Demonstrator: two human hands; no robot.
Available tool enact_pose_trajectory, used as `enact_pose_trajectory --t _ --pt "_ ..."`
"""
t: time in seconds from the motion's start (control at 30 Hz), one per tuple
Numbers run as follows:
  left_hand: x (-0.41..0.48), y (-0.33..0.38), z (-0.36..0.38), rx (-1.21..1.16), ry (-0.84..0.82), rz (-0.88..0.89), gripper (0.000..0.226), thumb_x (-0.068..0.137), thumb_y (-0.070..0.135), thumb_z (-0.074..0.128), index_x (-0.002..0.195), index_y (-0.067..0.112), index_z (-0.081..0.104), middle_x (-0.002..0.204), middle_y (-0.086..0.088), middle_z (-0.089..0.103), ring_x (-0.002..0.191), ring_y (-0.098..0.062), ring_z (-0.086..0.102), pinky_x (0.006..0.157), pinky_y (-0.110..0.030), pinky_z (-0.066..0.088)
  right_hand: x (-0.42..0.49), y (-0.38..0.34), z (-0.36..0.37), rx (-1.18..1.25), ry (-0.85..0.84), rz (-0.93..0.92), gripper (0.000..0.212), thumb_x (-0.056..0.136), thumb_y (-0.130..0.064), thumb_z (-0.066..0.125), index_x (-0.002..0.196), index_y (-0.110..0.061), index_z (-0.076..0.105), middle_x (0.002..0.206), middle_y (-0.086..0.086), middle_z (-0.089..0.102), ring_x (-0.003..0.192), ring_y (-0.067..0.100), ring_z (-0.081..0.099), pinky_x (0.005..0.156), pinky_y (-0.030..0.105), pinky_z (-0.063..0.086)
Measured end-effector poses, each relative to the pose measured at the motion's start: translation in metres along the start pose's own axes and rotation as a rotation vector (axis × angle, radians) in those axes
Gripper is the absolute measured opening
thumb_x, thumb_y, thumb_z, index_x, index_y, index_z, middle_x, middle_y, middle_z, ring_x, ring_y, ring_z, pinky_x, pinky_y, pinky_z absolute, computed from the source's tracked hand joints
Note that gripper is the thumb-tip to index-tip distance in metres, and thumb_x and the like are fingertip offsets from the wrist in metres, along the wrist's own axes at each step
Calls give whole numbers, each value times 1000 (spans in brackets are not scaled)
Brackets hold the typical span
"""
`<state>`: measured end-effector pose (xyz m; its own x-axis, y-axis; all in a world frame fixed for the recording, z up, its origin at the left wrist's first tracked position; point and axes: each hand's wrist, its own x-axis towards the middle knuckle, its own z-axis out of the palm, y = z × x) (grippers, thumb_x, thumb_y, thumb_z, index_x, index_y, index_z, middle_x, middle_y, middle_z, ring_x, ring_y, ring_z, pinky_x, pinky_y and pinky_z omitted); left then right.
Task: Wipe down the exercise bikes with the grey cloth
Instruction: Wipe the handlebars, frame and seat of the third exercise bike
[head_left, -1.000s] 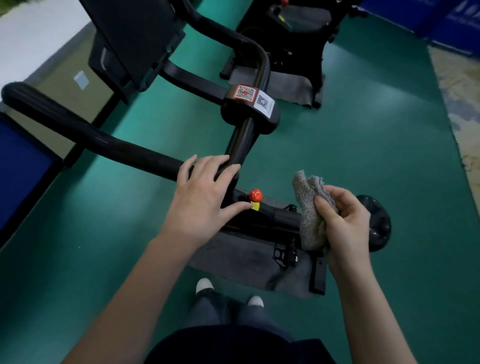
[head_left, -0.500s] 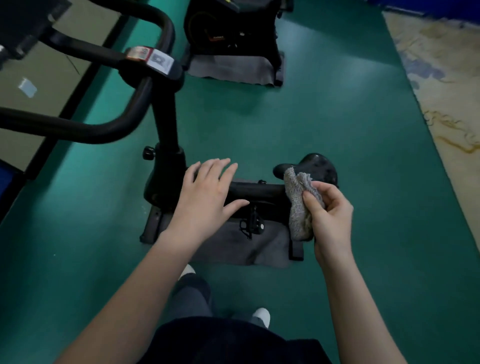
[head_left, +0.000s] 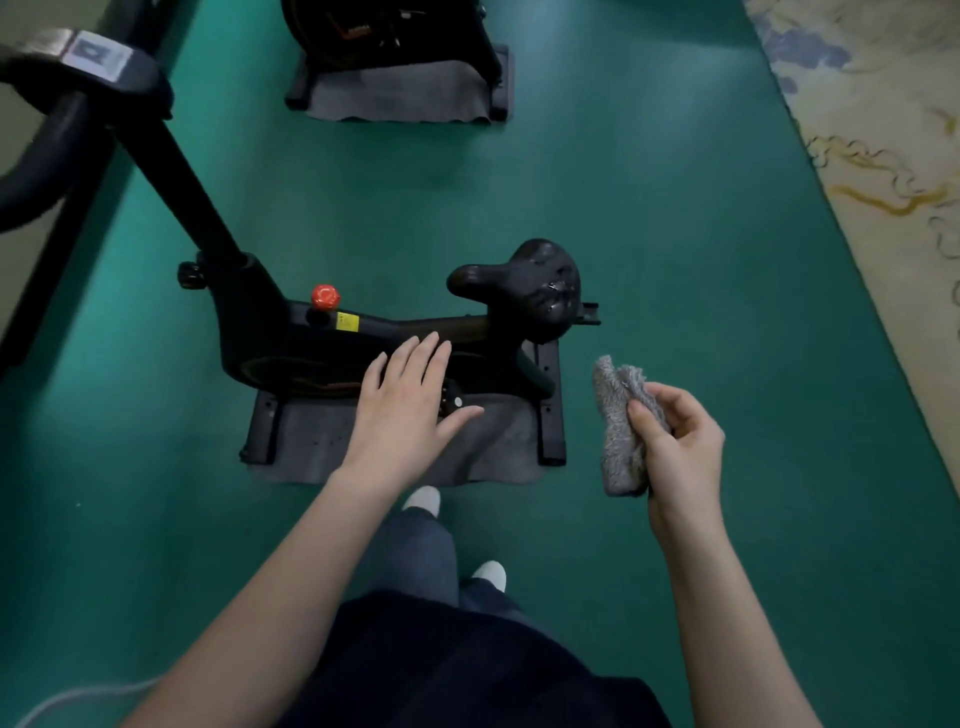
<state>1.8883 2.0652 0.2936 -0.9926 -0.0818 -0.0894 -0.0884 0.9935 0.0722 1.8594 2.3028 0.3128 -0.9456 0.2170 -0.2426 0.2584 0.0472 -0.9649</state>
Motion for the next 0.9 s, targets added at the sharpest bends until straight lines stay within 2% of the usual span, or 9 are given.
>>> enact_pose_trajectory --t 0.07,0.2,0.3,0.5,0.7,0.9 --pt "6 4 1 11 -2 -4 79 86 65 30 146 14 25 154 -2 25 142 -19 19 115 -41 15 10 2 -12 16 31 16 24 88 0 61 87 -23 63 87 -6 69 80 8 65 75 20 55" --pt "27 6 6 20 -37 -47 81 86 67 27 147 15 22 155 -2 23 143 -19 17 115 -41 14 38 2 -21 -7 33 47 22 88 0 61 88 -22 63 91 -1 68 87 14 64 85 34 53" --pt "49 8 14 -6 -50 -91 81 86 66 29 147 15 21 155 -2 22 142 -20 17 114 -41 13 69 -3 -14 -40 -18 45 24 87 1 61 87 -23 63 91 0 68 88 17 64 87 39 53" --pt "106 16 34 -59 -42 -178 81 85 66 28 146 12 25 154 -5 24 143 -22 17 115 -44 14 146 -13 26 -155 -166 17 24 86 2 61 86 -22 62 90 3 67 86 17 62 87 40 51" --pt "156 18 44 -113 -79 -286 83 84 69 24 146 14 23 156 -5 19 143 -23 14 115 -46 14 208 -25 61 -243 -273 5 26 86 1 61 84 -25 62 87 0 67 82 14 62 83 33 51" --pt "176 6 52 -160 -94 -448 86 82 70 18 147 15 20 157 -5 14 143 -25 11 115 -48 13 254 -29 94 -349 -406 7 25 85 0 61 85 -24 62 93 6 67 87 18 62 88 38 50"
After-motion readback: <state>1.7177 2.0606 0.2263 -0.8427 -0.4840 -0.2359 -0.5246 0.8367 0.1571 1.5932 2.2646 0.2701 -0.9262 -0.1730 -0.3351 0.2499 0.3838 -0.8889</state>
